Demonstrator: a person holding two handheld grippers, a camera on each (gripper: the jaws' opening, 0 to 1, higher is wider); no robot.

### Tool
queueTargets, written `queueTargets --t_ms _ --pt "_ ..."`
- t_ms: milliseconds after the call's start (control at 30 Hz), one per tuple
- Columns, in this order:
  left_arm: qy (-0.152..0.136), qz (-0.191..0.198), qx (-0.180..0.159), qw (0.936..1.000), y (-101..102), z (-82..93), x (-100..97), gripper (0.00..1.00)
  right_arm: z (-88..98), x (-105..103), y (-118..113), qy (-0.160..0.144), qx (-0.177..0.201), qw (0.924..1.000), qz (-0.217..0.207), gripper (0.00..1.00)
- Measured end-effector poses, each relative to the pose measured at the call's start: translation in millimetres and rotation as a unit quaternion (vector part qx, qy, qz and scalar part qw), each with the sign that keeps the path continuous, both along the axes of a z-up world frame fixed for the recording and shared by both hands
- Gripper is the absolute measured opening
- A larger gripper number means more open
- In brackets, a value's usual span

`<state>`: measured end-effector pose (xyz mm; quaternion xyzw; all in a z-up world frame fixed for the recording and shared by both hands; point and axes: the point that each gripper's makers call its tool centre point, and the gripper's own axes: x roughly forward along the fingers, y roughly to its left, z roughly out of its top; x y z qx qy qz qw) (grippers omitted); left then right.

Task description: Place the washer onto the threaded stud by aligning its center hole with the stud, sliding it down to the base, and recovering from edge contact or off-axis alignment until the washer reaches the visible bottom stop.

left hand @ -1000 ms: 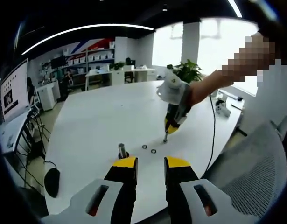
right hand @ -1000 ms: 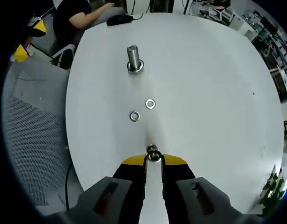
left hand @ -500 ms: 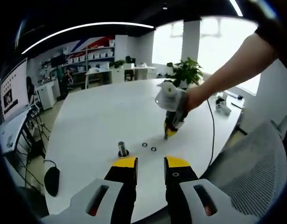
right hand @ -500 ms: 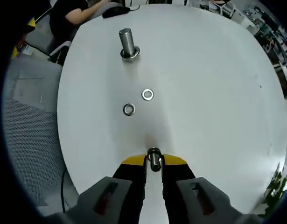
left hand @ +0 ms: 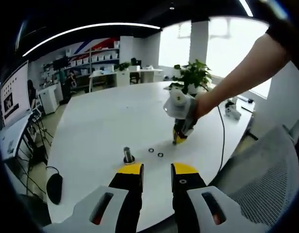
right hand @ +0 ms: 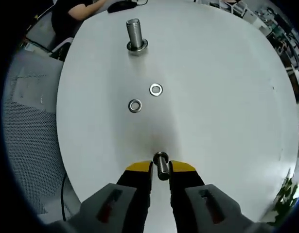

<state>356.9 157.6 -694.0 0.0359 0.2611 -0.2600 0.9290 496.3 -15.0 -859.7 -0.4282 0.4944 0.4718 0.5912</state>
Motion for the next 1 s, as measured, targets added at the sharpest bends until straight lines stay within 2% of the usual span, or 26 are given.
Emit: queueTargets --t_ms 200,433,500,600,767,867,1000 --pt "-0.003 -0.001 0.0 1.0 0 1.0 -0.7 0.2 12.3 -8 -12 -0.003 0.0 0.9998 -0.021 0.18" --pt "-0.013 -0.007 -0.007 0.9999 -3 6.0 -1.7 0.2 33.5 -16 -19 -0.022 0.012 0.9986 -0.048 0.18" --pt "-0.014 -0.008 -0.01 0.9998 -3 6.8 -0.8 0.2 39.7 -22 -18 -0.024 0.023 0.9973 -0.066 0.19" --pt "-0.016 -0.006 -0.03 0.9994 -5 11.8 0.5 0.2 46.7 -33 -18 -0.032 0.046 0.9942 -0.092 0.19" --pt "-0.017 -0.005 -0.046 0.9988 -3 14.2 -0.4 0.2 50.3 -49 -26 -0.031 0.051 0.9919 -0.113 0.19" --pt "-0.021 0.001 -0.046 0.9987 -2 15.9 1.3 0.2 54.7 -54 -25 -0.03 0.071 0.9869 -0.141 0.19" --pt "-0.019 -0.01 -0.045 0.9988 -6 14.9 -0.1 0.2 62.5 -64 -23 -0.031 0.079 0.9854 -0.147 0.2"
